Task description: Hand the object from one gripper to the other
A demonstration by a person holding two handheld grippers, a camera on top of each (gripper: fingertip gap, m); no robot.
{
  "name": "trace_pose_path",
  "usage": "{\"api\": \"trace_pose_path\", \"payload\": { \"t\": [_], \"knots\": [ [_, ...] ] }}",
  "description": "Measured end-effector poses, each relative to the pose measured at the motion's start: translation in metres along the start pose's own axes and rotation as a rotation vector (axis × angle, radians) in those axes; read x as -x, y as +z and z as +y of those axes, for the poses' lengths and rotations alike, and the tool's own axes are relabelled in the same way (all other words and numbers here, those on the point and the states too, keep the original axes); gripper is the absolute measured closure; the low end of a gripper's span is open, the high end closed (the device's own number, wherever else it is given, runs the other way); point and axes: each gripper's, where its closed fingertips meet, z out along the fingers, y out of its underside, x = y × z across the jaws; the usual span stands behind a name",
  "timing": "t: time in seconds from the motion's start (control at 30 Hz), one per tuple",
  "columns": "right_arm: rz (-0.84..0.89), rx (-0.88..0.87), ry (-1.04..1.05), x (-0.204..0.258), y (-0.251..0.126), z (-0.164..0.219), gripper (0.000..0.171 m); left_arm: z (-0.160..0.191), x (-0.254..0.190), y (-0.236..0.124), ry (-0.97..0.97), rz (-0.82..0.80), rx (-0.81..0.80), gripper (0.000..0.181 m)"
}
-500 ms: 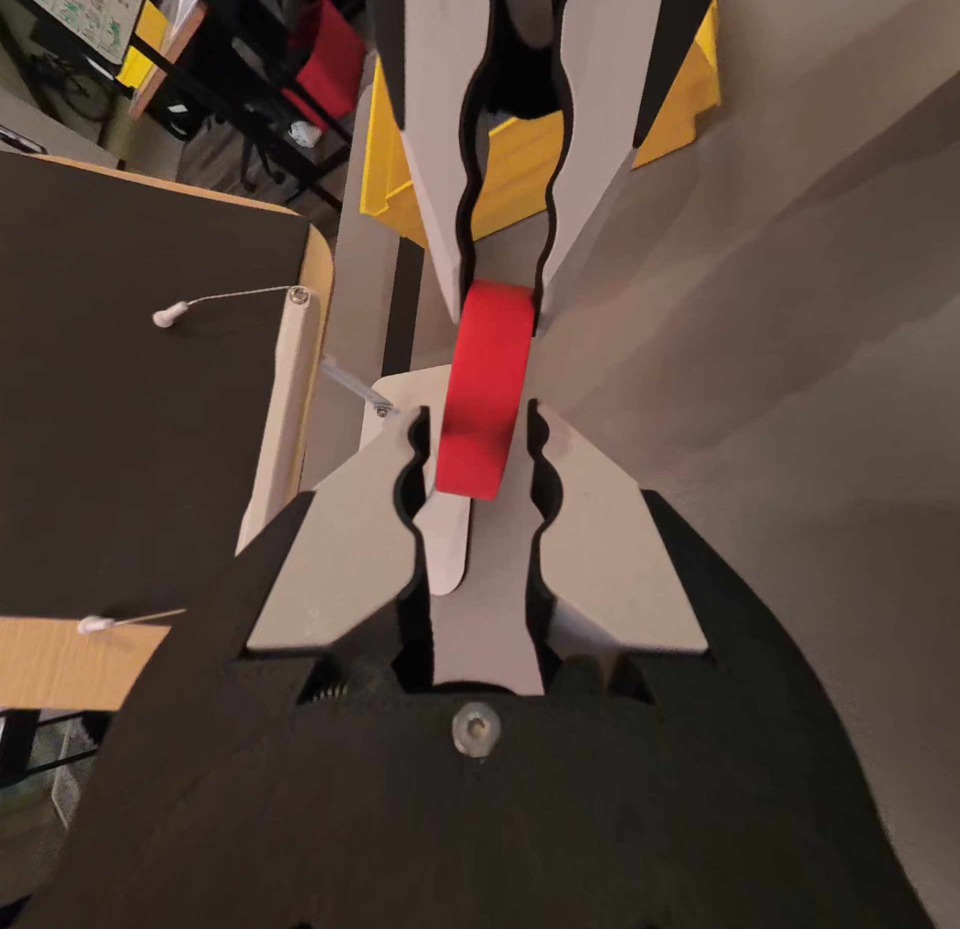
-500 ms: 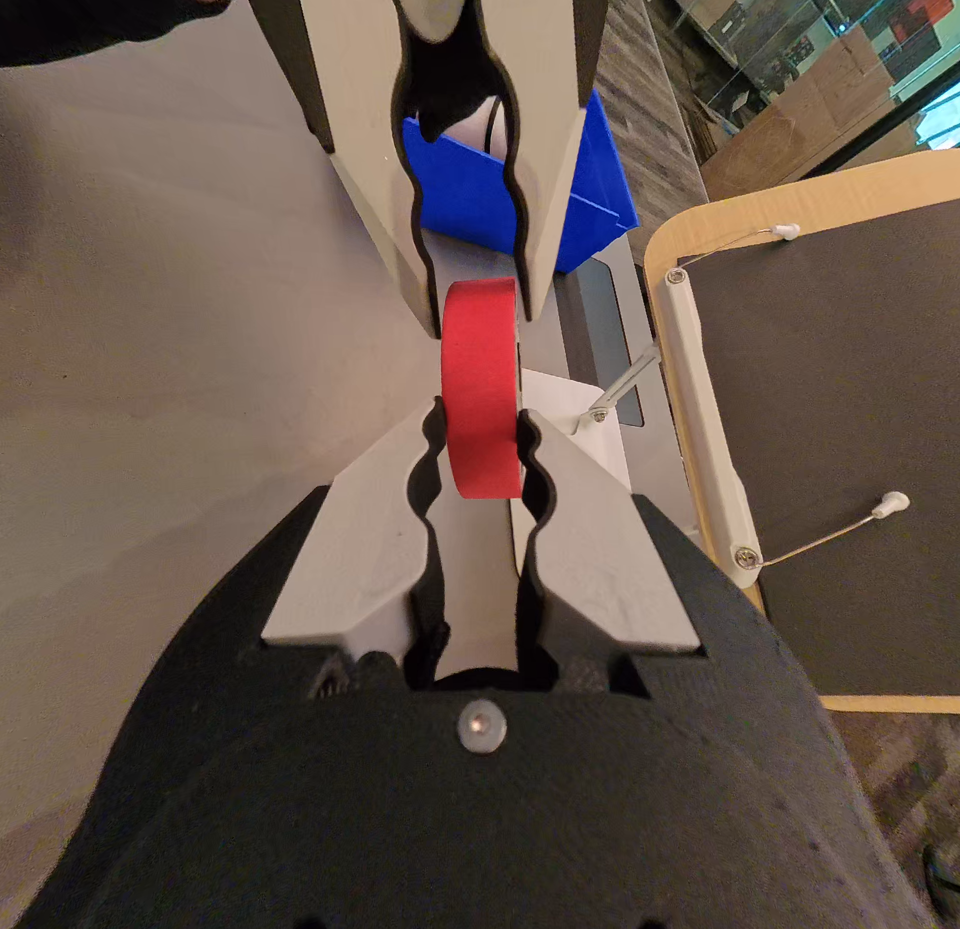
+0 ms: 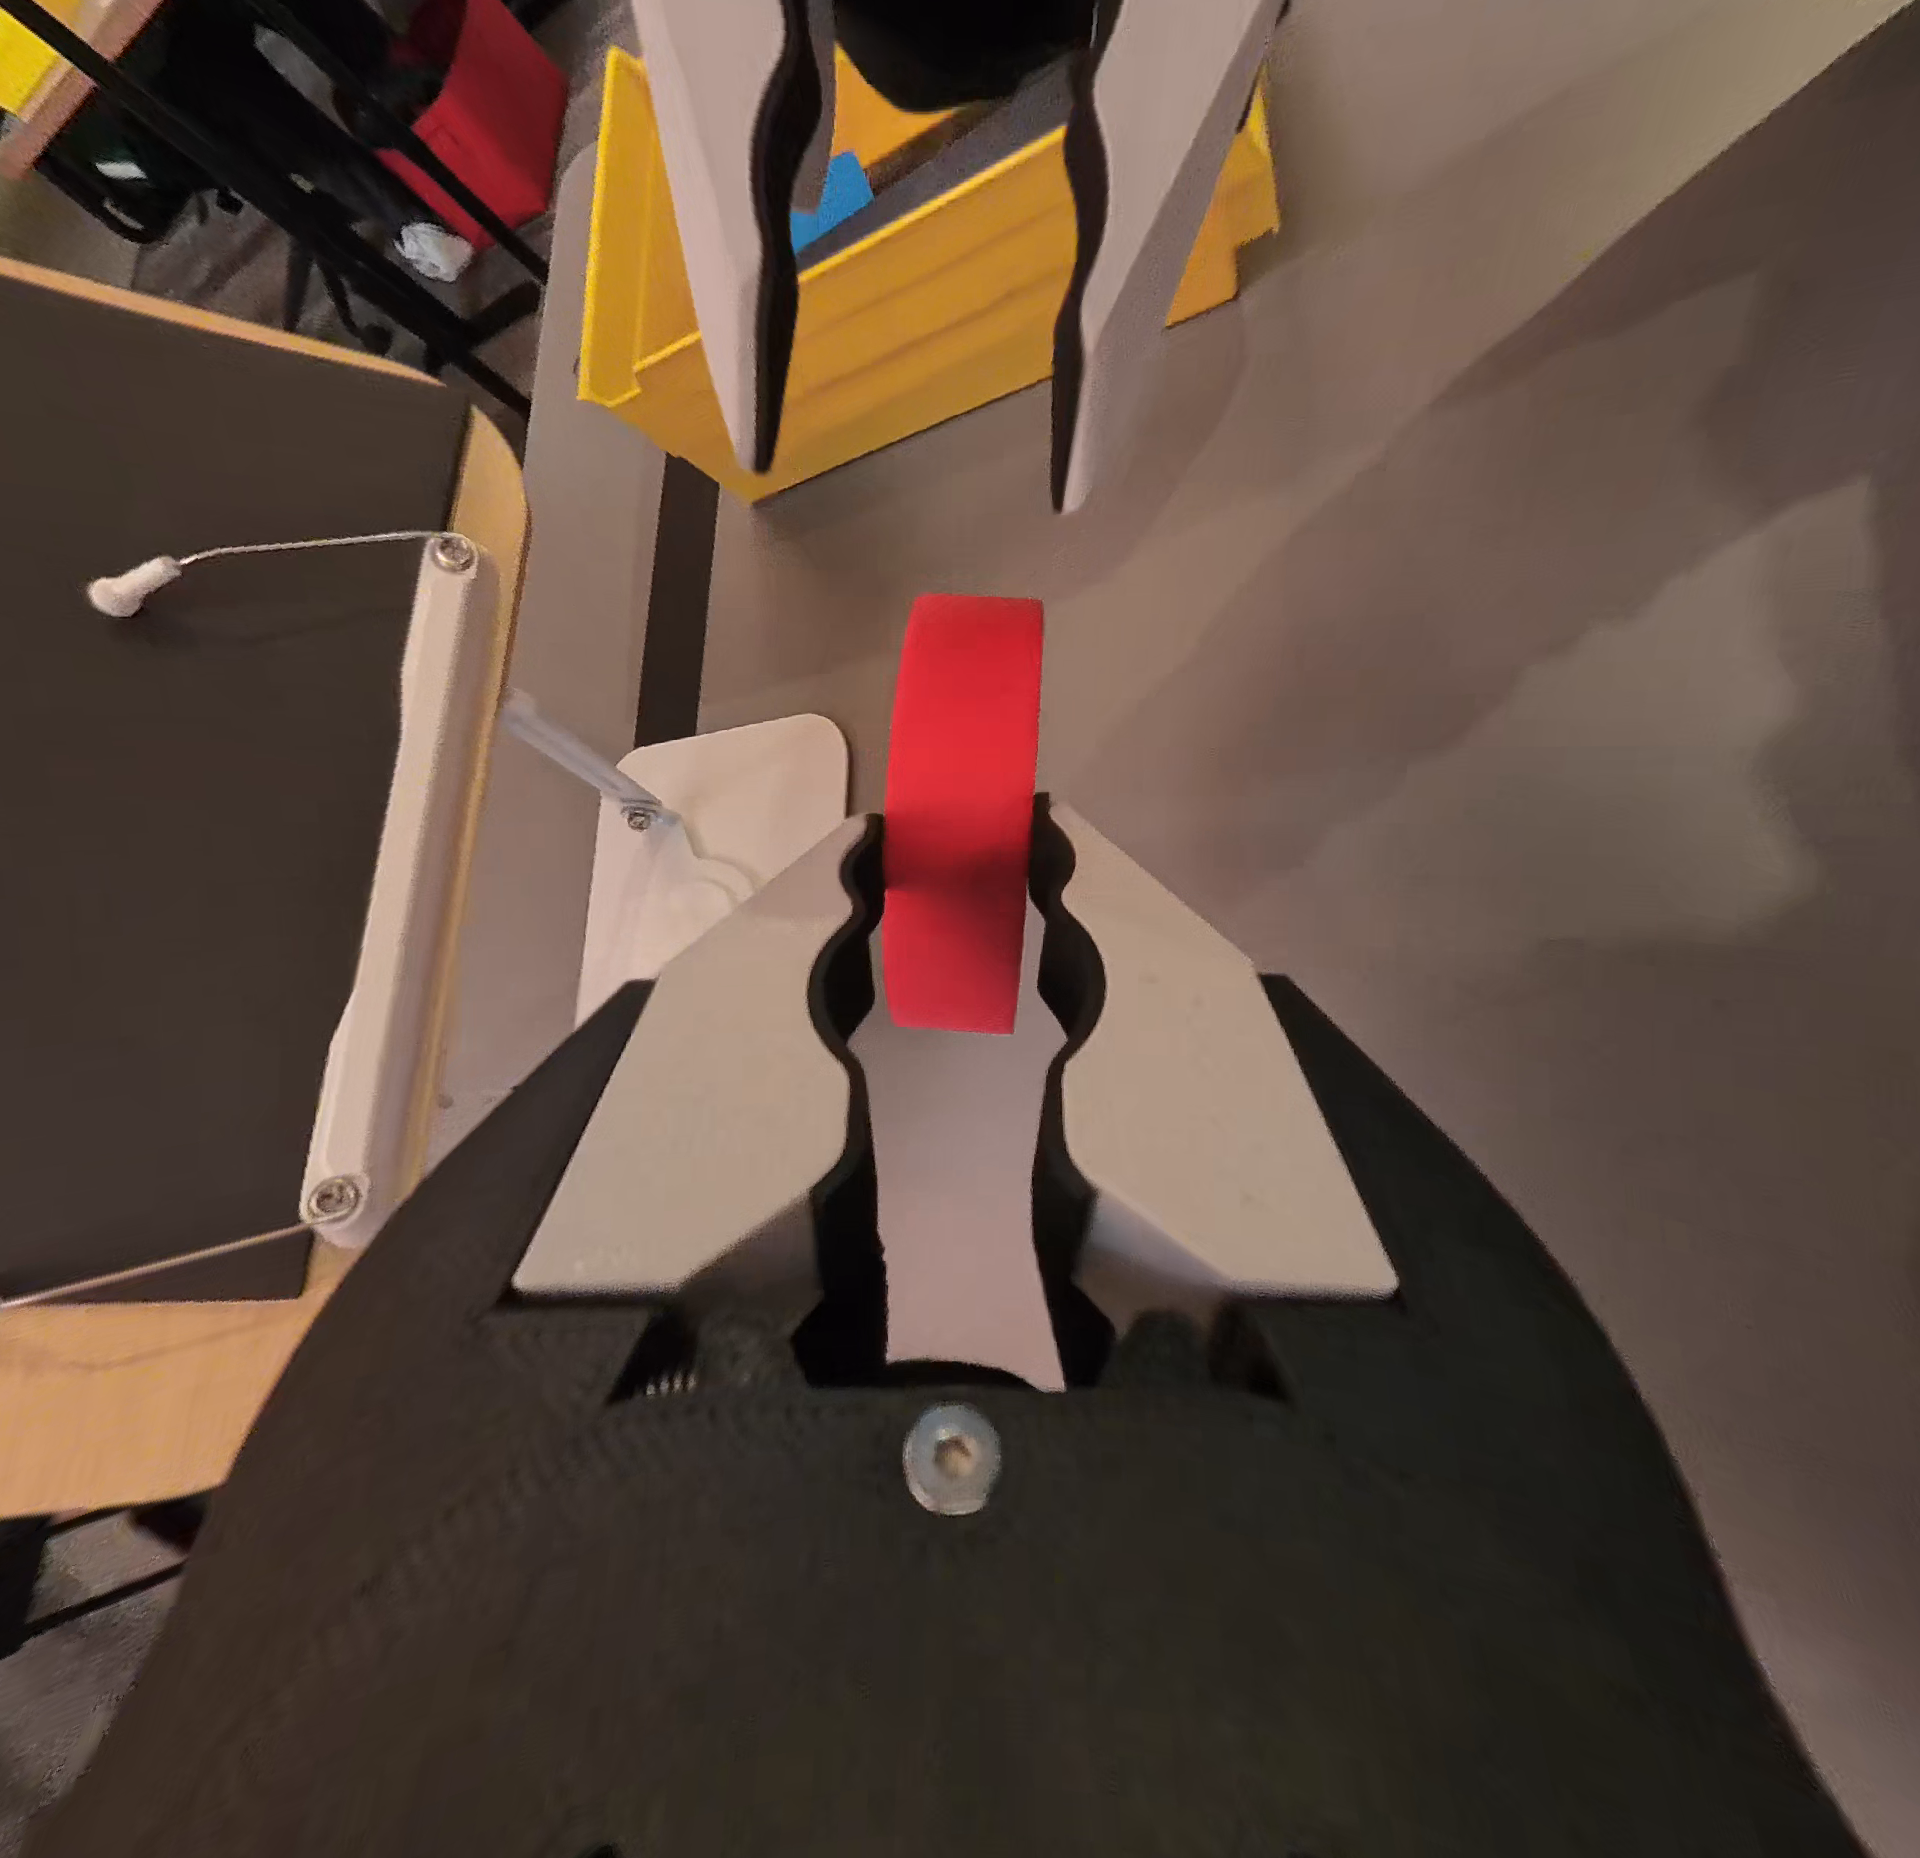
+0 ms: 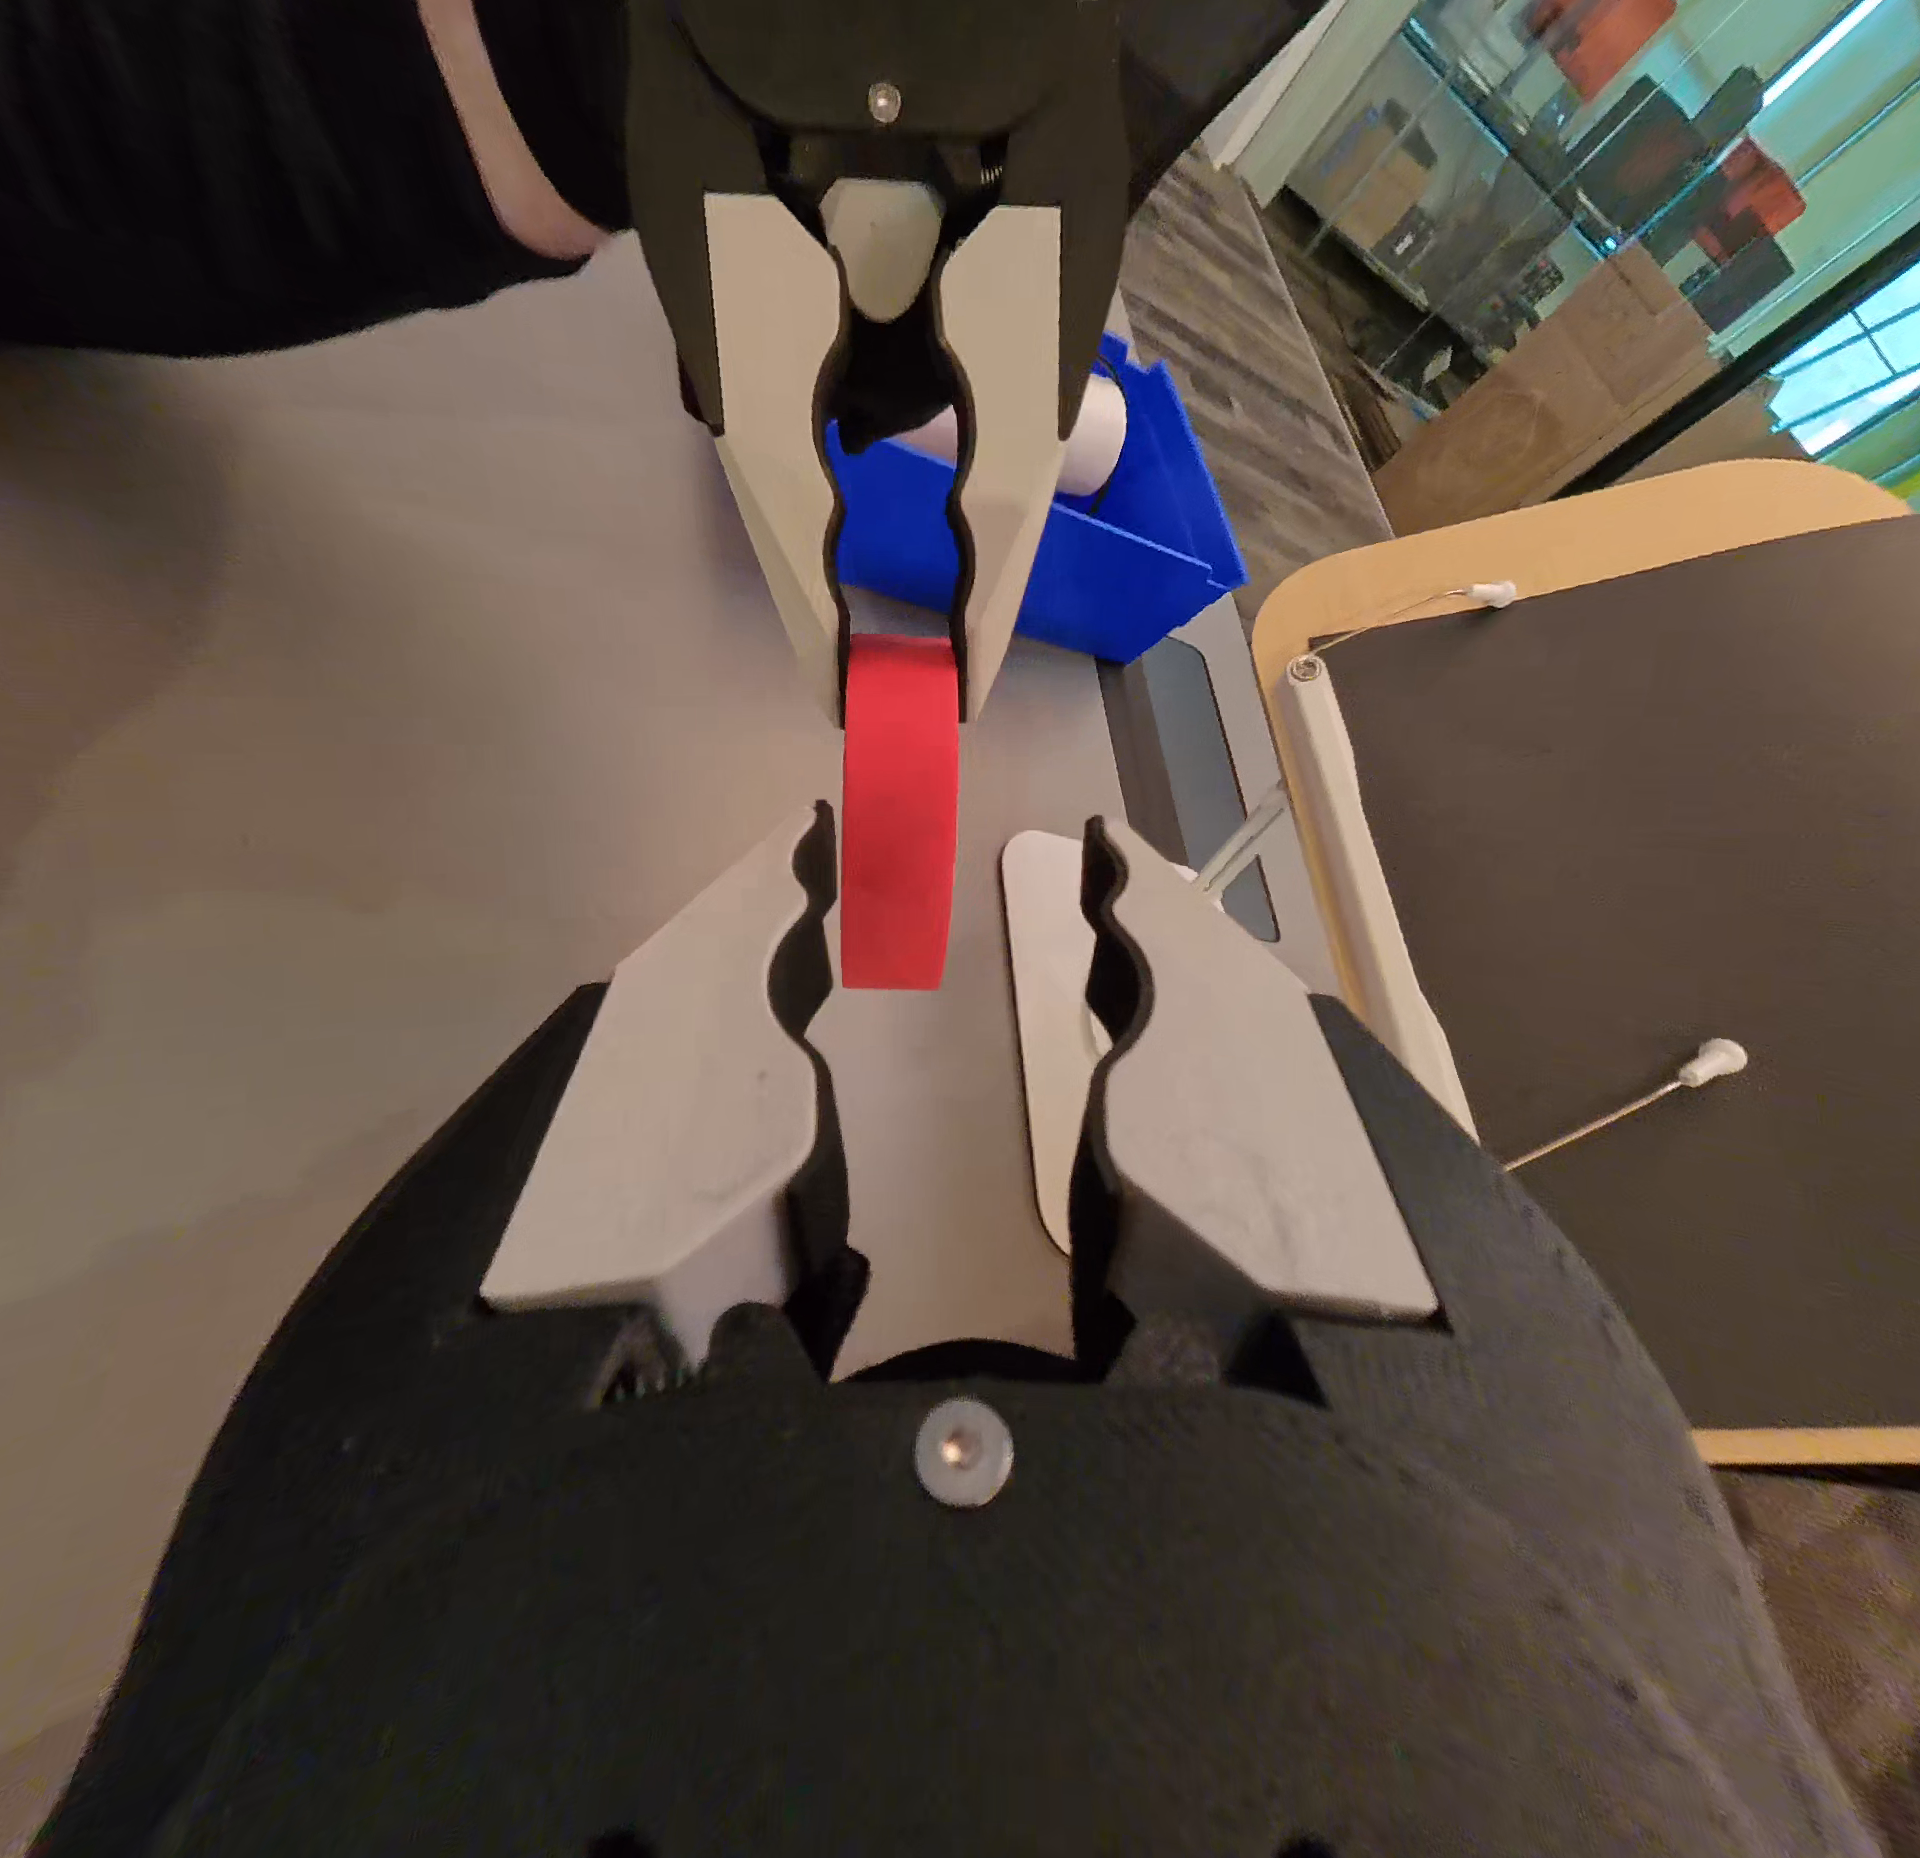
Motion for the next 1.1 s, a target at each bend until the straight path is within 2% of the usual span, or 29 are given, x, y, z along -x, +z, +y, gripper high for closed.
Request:
{"api": "trace_pose_path", "payload": {
  "t": [0.13,0.27,0.47,0.7,0.8,0.9,1.07,1.1],
  "knots": [
    [0.028,-0.006,0.024,-0.008,-0.005,0.003,0.124,-0.004,0.007,-0.005,-0.068,-0.003,-0.052,0.156],
    [0.140,-0.009,0.047,-0.029,-0.006,0.003,0.125,-0.013,0.032,-0.009,-0.220,-0.062,-0.173,0.156],
    [0.413,0.028,0.026,-0.070,-0.012,0.009,0.126,-0.037,0.076,-0.020,-0.555,-0.159,-0.514,0.156],
    [0.679,0.108,0.004,-0.099,-0.022,0.020,0.141,-0.053,0.086,-0.019,-0.868,-0.081,-0.834,0.156],
    [0.716,0.137,0.016,-0.104,-0.026,0.026,0.157,-0.058,0.083,-0.015,-0.897,-0.094,-0.861,0.156],
    [0.727,0.135,0.029,-0.106,-0.029,0.027,0.160,-0.063,0.080,-0.011,-0.887,-0.119,-0.855,0.156],
    [0.705,0.058,0.096,-0.108,-0.038,0.023,0.164,-0.075,0.072,-0.014,-0.844,-0.034,-0.911,0.155],
    [0.698,0.043,0.109,-0.108,-0.040,0.022,0.164,-0.082,0.070,-0.021,-0.812,-0.005,-0.954,0.146]
  ]
}}
